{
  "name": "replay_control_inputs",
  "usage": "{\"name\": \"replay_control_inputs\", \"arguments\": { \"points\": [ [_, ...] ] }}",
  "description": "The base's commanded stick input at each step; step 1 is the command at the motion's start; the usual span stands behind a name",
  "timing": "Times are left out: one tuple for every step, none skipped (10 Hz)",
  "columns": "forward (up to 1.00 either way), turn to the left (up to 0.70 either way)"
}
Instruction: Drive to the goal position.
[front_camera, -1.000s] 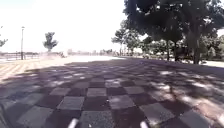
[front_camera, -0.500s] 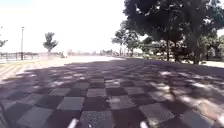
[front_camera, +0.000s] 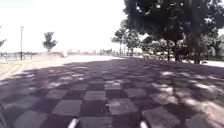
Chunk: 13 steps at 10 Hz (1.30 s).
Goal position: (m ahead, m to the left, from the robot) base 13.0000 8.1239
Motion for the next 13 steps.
{"name": "replay_control_inputs", "arguments": {
  "points": [
    [0.70,0.00],
    [0.70,0.00],
    [0.70,0.00],
    [0.70,0.00],
    [0.70,0.00],
    [0.70,0.00],
    [0.70,0.00],
    [0.70,0.00],
    [0.70,0.00],
    [0.70,0.00],
    [0.70,0.00],
    [0.70,0.00],
    [0.70,0.00]
  ]
}}
